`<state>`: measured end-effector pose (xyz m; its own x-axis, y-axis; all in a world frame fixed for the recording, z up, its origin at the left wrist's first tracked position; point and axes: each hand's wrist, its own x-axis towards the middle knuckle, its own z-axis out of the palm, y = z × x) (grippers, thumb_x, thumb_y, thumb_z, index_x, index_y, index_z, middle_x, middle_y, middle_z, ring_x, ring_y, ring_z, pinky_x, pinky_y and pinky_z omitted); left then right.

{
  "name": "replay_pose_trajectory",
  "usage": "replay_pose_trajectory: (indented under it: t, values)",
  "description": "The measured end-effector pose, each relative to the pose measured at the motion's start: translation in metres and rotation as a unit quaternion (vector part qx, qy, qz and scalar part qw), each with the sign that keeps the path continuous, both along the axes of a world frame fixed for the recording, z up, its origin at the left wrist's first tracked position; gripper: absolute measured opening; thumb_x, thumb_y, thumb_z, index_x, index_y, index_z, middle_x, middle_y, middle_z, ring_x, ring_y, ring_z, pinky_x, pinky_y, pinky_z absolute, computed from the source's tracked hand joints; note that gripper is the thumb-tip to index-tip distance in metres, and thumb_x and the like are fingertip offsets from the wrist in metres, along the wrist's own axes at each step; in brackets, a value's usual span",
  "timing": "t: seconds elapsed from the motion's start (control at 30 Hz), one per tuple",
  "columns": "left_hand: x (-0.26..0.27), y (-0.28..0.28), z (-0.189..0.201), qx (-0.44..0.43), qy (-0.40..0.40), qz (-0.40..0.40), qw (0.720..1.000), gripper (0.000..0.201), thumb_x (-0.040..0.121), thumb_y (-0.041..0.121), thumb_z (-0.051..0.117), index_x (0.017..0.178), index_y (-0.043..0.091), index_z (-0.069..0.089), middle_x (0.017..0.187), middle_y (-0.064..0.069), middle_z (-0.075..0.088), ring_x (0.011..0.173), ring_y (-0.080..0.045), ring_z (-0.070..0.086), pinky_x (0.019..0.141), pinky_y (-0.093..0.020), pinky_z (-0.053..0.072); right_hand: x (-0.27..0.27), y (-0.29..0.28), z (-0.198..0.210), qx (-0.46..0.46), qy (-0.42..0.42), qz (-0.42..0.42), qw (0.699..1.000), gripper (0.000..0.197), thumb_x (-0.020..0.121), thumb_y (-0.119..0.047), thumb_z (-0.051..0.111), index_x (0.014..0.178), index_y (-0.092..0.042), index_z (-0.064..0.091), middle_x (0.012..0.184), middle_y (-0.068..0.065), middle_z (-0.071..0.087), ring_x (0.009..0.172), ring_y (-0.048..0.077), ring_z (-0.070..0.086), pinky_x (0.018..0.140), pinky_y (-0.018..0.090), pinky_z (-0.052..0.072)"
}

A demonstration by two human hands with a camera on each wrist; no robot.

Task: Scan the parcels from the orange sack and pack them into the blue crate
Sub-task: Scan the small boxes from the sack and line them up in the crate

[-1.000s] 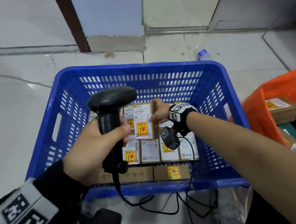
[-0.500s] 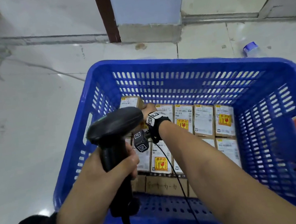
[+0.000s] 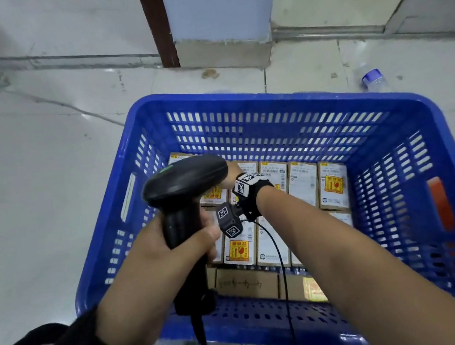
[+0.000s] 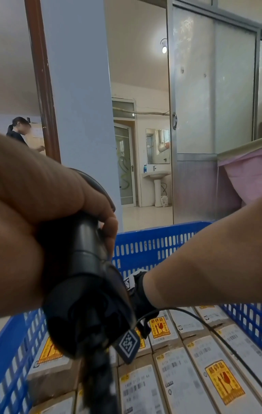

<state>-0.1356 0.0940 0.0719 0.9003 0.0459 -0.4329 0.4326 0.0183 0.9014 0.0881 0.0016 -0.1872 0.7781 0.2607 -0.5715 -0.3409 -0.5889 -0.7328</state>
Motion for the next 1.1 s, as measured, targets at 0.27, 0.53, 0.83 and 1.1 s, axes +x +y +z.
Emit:
replay_pose_trajectory:
  t: [0.27, 0.53, 0.83, 1.1]
  values:
    - [0.001, -0.051, 0.017, -0.022, -0.041, -0.036, 0.998, 0.009, 0.087, 0.006, 0.063, 0.096, 0.008, 0.059, 0.065, -0.005, 0.056, 0.061, -0.011, 0.054, 0.063, -0.025, 0.047, -0.032, -0.1, 0.083, 0.077, 0.021, -0.106, 0.991, 0.014, 0.092, -0.003, 0.053, 0.102, -0.013, 0.052, 0.091, 0.01, 0.056, 0.068, 0.017, 0.055, 0.06, 0.026, 0.046]
    - [-0.012, -0.115, 0.036, -0.035, -0.079, -0.126, 0.988, 0.019, 0.078, 0.005, 0.073, 0.09, 0.008, 0.059, 0.065, -0.004, 0.056, 0.06, -0.015, 0.052, 0.065, -0.027, 0.046, -0.127, -0.259, 0.18, 0.085, -0.047, -0.145, 0.985, 0.012, 0.093, 0.002, 0.055, 0.094, -0.01, 0.051, 0.085, 0.011, 0.056, 0.065, 0.017, 0.056, 0.06, 0.025, 0.047]
    - [-0.013, -0.246, 0.07, -0.019, -0.158, -0.278, 0.947, 0.007, 0.089, 0.001, 0.061, 0.089, 0.006, 0.057, 0.06, -0.001, 0.054, 0.054, -0.011, 0.052, 0.056, -0.019, 0.046, -0.208, -0.455, 0.248, -0.042, -0.123, -0.287, 0.949, 0.016, 0.09, 0.005, 0.055, 0.099, -0.008, 0.055, 0.073, 0.005, 0.055, 0.054, 0.01, 0.058, 0.039, 0.014, 0.043]
    - [-0.015, -0.318, 0.07, -0.011, -0.156, -0.35, 0.924, 0.019, 0.071, 0.021, 0.065, 0.084, 0.007, 0.059, 0.061, -0.008, 0.053, 0.059, -0.018, 0.048, 0.056, -0.025, 0.044, -0.226, -0.59, 0.227, -0.139, -0.084, -0.389, 0.907, 0.018, 0.094, -0.002, 0.045, 0.079, -0.009, 0.052, 0.067, 0.007, 0.054, 0.053, 0.016, 0.048, 0.038, 0.015, 0.035]
